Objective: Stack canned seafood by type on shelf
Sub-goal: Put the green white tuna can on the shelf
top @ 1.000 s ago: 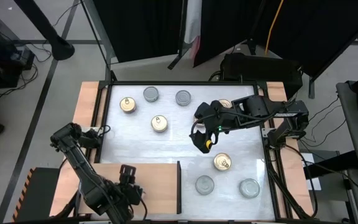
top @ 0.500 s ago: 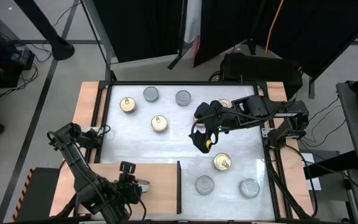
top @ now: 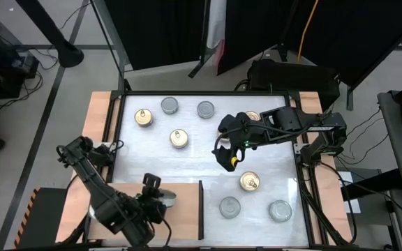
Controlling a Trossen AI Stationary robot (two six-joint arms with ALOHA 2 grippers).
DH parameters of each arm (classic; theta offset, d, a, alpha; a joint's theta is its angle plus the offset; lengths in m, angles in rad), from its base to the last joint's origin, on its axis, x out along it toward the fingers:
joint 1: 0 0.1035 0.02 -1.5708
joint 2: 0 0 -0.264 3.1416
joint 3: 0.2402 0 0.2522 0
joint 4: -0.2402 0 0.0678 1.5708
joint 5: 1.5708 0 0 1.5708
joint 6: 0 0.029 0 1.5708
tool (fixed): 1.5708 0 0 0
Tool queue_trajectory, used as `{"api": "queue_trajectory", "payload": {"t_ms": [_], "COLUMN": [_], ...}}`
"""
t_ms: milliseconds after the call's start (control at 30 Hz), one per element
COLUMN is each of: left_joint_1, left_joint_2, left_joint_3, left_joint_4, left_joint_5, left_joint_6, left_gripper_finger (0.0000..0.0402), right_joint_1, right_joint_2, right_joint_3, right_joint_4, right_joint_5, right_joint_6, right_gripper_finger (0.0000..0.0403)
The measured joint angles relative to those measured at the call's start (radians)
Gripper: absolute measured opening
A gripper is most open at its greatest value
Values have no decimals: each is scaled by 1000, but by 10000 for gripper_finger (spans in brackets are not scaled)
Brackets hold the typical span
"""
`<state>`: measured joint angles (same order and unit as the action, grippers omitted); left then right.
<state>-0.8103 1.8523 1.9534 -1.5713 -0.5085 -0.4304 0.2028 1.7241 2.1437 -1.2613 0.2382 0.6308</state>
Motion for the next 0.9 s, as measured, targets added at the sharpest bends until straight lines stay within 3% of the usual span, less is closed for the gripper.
{"api": "queue_trajectory", "payload": {"t_ms": [167, 400, 733, 900], "left_joint_1": [6, 1, -4, -3], "left_joint_2": [0, 8, 7, 2], "left_joint_3": [-55, -93, -113, -110], "left_joint_4": [-1, 0, 38, 131], "left_joint_5": [-61, -41, 75, 226], "left_joint_6": [20, 22, -5, -39], "left_gripper_finger": [148, 174, 179, 181], "right_joint_1": [0, 0, 0, 0], "right_joint_2": [0, 0, 0, 0], "right_joint_3": [0, 0, 0, 0], "right_joint_4": [0, -1, 0, 0], "right_joint_5": [1, 1, 2, 2], "right_joint_6": [-4, -17, -45, -48], "right_gripper_finger": [304, 304, 304, 304]}}
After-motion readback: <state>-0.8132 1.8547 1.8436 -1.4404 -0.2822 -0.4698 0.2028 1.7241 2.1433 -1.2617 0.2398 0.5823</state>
